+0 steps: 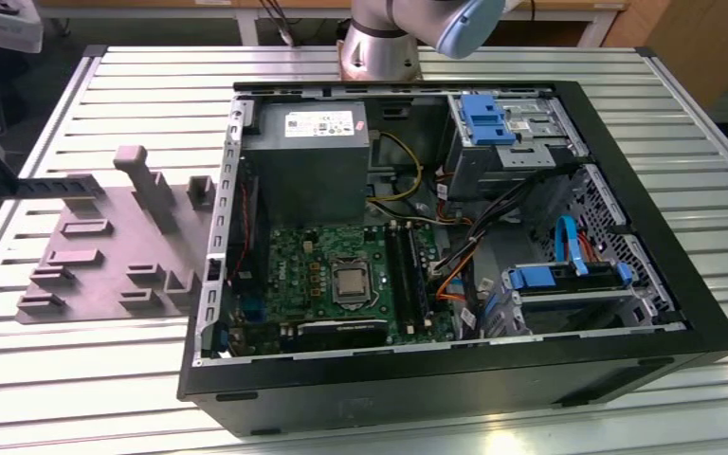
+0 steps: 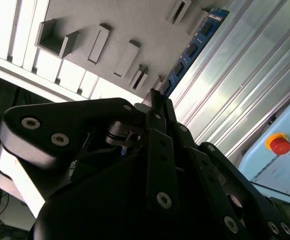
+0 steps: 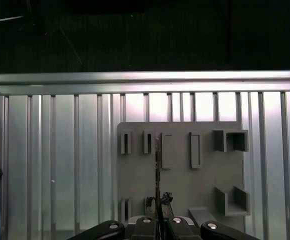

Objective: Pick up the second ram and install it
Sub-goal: 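Pick up the second ram and move it above second insertion slot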

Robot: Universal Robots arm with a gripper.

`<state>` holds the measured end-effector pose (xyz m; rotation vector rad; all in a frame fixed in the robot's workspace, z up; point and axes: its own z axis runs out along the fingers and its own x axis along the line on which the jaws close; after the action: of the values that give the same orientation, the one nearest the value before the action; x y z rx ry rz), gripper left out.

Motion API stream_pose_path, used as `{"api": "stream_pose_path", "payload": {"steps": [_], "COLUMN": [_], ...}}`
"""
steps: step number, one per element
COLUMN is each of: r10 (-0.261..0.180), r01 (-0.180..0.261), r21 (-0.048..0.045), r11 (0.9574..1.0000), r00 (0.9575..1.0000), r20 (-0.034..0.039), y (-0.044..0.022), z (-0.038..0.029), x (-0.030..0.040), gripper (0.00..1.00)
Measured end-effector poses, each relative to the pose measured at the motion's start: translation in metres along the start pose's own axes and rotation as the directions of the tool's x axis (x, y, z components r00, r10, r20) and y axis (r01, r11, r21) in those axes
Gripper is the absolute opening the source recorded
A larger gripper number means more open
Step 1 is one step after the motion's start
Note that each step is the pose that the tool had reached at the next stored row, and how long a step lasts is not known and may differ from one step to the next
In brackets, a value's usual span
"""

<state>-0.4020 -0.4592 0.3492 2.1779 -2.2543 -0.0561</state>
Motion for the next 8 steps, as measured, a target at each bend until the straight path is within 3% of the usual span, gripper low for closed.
{"api": "stream_pose_path", "payload": {"steps": [8], "r10": [0.000], "r01": [0.000], "r21": [-0.0001], "r11": [1.0000], "r00": [1.0000], "r20": [-0.0001], "y": [0.0002], "z": [-0.0084], "x": [-0.0002], "gripper": [0.14]}}
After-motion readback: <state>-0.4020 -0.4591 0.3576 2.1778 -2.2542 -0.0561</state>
